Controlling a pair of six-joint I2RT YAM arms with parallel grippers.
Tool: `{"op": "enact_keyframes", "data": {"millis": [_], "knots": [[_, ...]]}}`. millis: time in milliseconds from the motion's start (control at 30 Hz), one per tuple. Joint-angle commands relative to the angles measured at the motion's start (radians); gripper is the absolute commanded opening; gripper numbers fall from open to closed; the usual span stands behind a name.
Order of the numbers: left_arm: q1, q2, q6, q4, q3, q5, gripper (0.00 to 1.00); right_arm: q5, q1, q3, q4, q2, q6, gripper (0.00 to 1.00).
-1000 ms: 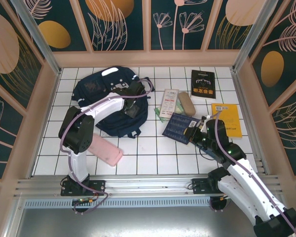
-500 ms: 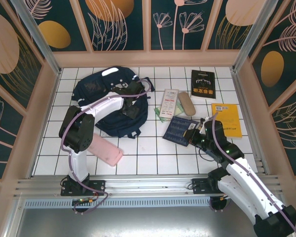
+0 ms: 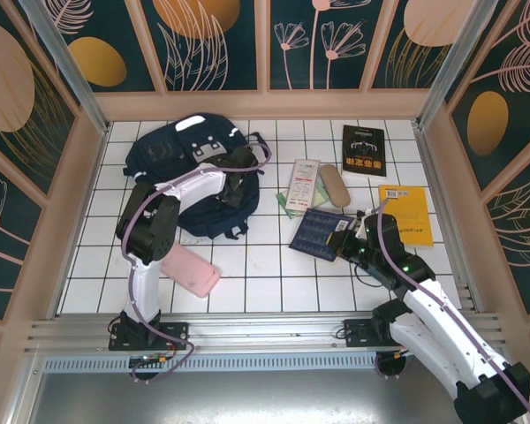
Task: Pack the student bag
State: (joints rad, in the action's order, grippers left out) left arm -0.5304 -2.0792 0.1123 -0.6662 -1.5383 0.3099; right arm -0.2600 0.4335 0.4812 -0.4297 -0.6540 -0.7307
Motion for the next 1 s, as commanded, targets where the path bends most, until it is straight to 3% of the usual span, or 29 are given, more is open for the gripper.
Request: {"op": "enact_keyframes", "data": {"millis": [0,100,433,567,733,867,967], "knots": [[0.043,-0.074,-0.015,0.034,-0.014,-0.074,0.23,-0.008,-0.006,0.013,0.037,0.026,0.001,0.00],[0.044,-0.072,-0.011,0.058,-0.059,-0.162,0.00,0.005,-0.007,0.017,0.024,0.037,-0.001,0.00],[0.056,0.002,0.191,0.179,-0.177,-0.582,0.00,0.027,-0.007,0.030,0.009,0.042,-0.012,0.00],[0.076,0.025,0.233,0.190,-0.196,-0.666,0.00,0.031,-0.007,0.027,0.008,0.045,-0.021,0.00],[0.080,0.063,0.194,0.079,-0.268,-0.653,0.00,0.047,-0.007,0.036,0.000,0.057,-0.011,0.00],[0.079,0.108,0.130,-0.049,-0.344,-0.499,0.00,0.065,-0.009,0.073,0.002,0.070,0.000,0.00],[0.079,0.119,0.092,-0.142,-0.444,-0.450,0.00,0.035,-0.008,0.113,0.052,0.080,0.007,0.00]]}}
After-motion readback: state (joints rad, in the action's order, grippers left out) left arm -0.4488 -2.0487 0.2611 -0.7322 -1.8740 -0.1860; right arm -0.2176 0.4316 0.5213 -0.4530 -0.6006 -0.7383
